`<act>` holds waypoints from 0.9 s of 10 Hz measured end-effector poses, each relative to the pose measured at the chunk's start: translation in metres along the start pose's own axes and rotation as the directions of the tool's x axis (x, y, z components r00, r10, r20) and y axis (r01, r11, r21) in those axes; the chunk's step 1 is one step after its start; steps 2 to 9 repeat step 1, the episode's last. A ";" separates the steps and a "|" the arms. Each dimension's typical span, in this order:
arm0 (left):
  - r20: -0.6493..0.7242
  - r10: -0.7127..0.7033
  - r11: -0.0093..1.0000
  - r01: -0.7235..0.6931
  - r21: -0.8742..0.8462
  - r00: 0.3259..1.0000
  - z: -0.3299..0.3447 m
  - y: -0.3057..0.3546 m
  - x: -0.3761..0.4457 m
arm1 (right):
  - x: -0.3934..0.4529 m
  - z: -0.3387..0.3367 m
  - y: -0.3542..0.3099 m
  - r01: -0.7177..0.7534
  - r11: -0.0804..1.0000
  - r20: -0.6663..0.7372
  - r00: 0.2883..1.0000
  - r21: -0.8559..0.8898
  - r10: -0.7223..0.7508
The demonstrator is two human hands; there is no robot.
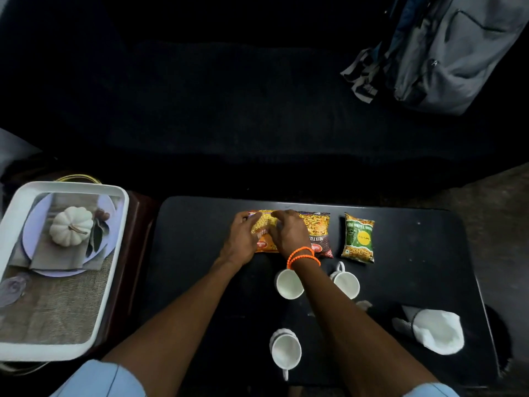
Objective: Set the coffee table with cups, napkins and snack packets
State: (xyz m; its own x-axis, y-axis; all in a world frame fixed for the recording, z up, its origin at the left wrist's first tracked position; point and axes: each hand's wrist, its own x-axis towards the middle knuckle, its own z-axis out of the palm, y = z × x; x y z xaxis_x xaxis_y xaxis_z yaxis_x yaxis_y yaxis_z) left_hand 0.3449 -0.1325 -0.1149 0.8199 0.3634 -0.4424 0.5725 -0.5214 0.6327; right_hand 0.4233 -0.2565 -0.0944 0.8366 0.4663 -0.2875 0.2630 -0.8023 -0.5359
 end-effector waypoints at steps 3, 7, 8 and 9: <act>-0.100 0.052 0.995 -0.044 0.085 0.994 -0.006 0.003 -0.003 | -0.008 -0.008 0.001 0.058 0.997 -0.108 0.992 -0.054 -0.063; -0.100 0.052 0.995 -0.044 0.085 0.994 -0.006 0.003 -0.003 | -0.008 -0.008 0.001 0.058 0.997 -0.108 0.992 -0.054 -0.063; -0.100 0.052 0.995 -0.044 0.085 0.994 -0.006 0.003 -0.003 | -0.008 -0.008 0.001 0.058 0.997 -0.108 0.992 -0.054 -0.063; -0.100 0.052 0.995 -0.044 0.085 0.994 -0.006 0.003 -0.003 | -0.008 -0.008 0.001 0.058 0.997 -0.108 0.992 -0.054 -0.063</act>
